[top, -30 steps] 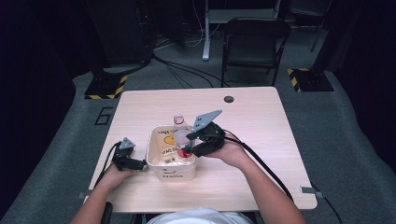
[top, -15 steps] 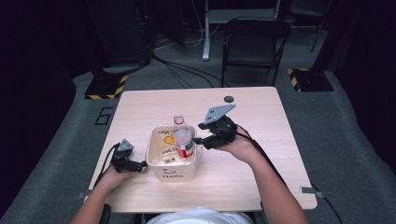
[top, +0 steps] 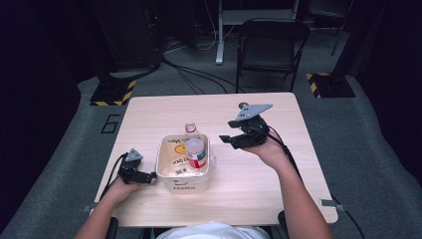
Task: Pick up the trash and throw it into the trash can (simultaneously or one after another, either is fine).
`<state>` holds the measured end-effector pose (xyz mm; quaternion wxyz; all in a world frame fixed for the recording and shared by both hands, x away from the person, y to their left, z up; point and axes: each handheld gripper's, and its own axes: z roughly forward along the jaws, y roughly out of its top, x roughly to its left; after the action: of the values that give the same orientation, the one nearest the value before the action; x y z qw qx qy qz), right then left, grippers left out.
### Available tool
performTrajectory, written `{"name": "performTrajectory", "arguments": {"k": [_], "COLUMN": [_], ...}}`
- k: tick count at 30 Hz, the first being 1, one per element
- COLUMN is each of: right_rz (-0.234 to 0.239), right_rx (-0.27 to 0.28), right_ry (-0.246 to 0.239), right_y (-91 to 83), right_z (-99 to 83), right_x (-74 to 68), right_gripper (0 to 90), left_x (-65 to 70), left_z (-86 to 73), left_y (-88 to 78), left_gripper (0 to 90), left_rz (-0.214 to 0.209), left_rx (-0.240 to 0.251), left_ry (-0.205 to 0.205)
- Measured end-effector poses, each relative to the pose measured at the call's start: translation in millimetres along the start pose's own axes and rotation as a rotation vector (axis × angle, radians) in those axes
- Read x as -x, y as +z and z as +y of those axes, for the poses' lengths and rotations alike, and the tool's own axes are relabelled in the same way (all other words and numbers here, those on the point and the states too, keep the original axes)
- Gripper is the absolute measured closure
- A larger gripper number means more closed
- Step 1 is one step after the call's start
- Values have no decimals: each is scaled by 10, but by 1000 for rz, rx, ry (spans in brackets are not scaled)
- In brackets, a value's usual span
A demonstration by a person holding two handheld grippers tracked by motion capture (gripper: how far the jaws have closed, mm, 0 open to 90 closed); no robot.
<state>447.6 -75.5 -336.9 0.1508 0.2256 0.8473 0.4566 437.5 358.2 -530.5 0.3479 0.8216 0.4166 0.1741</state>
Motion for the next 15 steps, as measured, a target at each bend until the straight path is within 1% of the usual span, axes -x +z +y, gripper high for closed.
{"name": "performTrajectory", "arguments": {"k": [6,8,11,12,13,15], "right_rz": [-39,-63,-102,-115,-124,-143], "right_rx": [-1,-3,-7,-8,-7,-6], "right_ry": [58,79,102,117,115,133], "right_y": [20,36,56,58,60,64], "right_z": [-114,-160,-227,-255,-272,-315], "right_x": [182,244,329,359,383,427], "right_gripper": [384,381,378,377,377,377], "left_x": [0,-5,-5,-5,-5,-6], "left_z": [0,5,6,6,6,6], "left_y": [-1,-6,-1,-1,-2,-2], "left_gripper": [0,0,0,0,0,0], "left_rz": [0,-6,-6,-6,-6,-6], "left_rx": [-1,-9,-6,-6,-7,-7], "left_ry": [0,5,7,7,7,8]}}
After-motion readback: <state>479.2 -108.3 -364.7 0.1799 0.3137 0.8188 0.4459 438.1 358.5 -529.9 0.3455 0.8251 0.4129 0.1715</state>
